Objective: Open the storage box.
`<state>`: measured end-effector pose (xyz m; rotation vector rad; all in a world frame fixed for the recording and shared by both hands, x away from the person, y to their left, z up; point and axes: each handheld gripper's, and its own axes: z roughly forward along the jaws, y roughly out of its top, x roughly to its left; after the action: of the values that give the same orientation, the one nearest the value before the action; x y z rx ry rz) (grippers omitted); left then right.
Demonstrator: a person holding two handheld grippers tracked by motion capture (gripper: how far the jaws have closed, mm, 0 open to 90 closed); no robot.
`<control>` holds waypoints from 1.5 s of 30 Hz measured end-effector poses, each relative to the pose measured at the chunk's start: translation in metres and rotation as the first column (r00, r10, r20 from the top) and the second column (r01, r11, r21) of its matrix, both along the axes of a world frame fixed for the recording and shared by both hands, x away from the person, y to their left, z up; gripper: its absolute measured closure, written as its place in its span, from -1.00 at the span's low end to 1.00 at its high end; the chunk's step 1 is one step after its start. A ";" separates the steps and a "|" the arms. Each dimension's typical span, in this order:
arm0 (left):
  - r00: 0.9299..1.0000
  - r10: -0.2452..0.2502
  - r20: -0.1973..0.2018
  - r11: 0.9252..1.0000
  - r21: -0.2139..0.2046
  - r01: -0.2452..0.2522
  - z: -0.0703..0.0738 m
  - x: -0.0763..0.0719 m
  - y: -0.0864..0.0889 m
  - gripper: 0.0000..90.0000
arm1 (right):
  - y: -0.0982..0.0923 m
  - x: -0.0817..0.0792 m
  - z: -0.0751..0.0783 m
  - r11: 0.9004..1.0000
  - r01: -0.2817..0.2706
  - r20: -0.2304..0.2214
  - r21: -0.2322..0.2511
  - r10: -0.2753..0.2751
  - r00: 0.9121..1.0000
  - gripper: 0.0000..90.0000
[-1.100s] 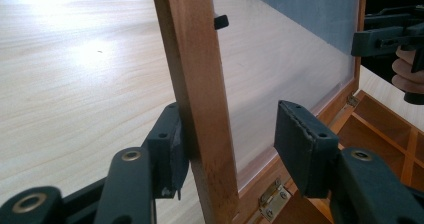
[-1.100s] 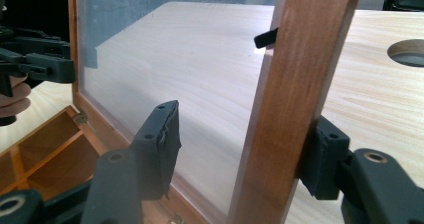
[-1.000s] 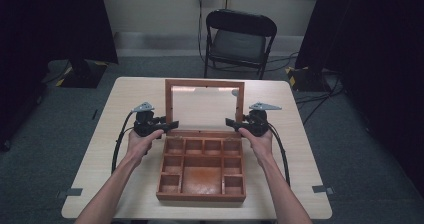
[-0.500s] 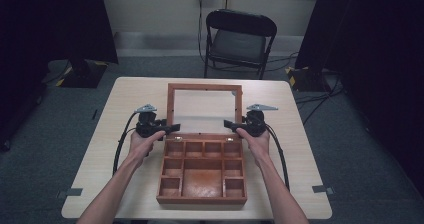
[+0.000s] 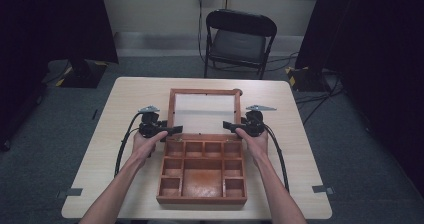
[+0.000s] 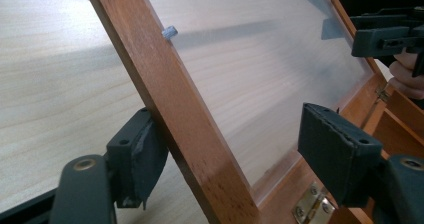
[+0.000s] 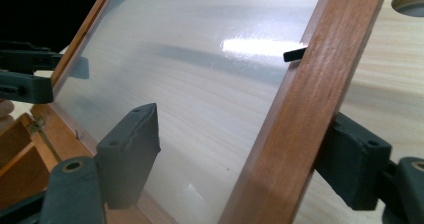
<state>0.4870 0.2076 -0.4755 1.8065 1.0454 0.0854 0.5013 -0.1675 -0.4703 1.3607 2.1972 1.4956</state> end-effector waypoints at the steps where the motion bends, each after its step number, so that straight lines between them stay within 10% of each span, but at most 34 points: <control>1: 1.000 0.005 -0.011 1.000 -0.008 -0.005 -0.002 0.001 0.000 -0.40 | -0.001 0.000 -0.001 1.000 0.004 -0.007 -0.001 -0.004 1.000 -0.53; 45: 0.991 0.082 -0.107 0.996 -0.007 -0.084 -0.016 0.006 0.013 -0.48 | -0.002 0.007 -0.021 0.999 0.043 -0.141 -0.017 -0.045 0.989 -0.62</control>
<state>0.4926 0.2201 -0.4919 1.7731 1.1948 0.0334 0.5086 -0.1693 -0.4908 1.5446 2.2388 1.4068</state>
